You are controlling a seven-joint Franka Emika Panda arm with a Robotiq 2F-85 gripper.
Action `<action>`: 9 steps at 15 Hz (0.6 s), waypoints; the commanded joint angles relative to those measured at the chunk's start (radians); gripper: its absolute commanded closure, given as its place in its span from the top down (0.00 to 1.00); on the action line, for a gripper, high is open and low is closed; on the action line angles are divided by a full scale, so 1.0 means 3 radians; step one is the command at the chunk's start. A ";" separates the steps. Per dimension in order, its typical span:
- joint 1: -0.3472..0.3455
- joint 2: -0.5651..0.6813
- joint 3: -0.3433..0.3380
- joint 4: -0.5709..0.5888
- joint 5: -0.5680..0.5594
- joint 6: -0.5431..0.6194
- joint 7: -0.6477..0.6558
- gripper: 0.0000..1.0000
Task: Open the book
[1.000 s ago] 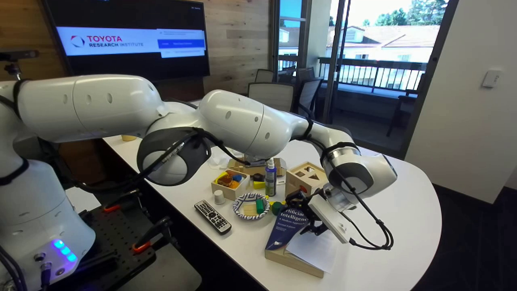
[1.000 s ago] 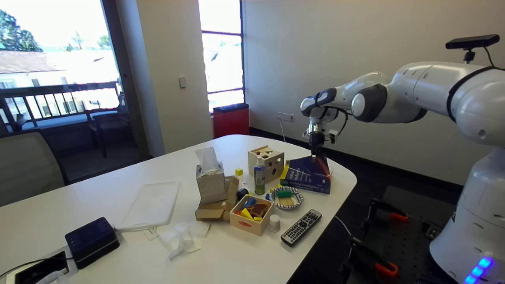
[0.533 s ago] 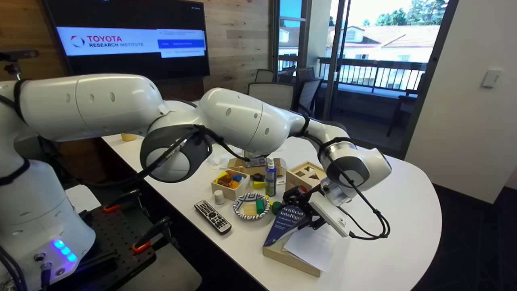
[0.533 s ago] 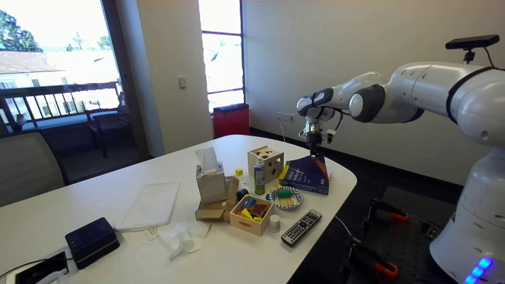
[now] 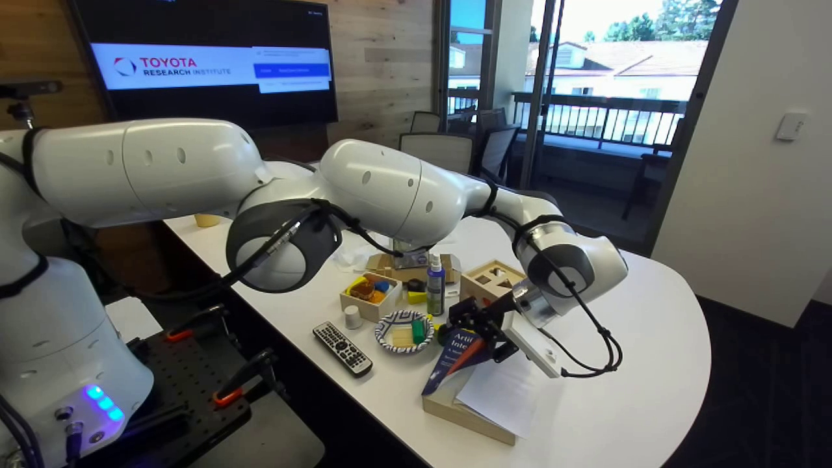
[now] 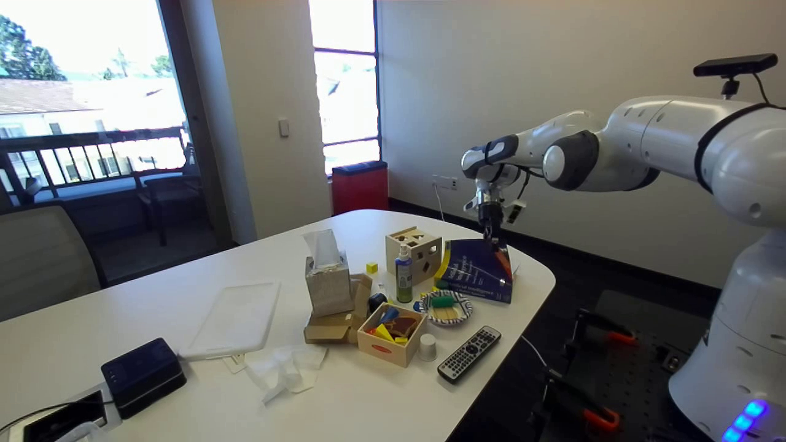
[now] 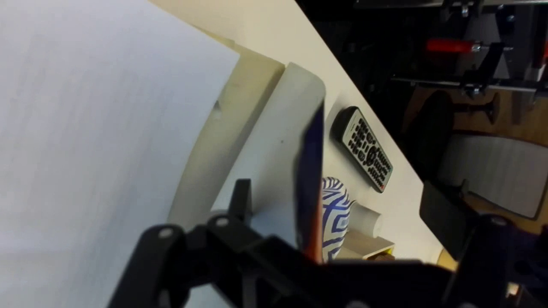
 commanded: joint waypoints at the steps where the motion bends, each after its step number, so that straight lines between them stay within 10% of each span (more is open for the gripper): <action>1: 0.0050 0.0000 -0.0023 0.0048 -0.0136 -0.0336 -0.0317 1.00; 9: 0.0214 -0.0001 -0.0077 0.0038 -0.0315 -0.0520 -0.0595 1.00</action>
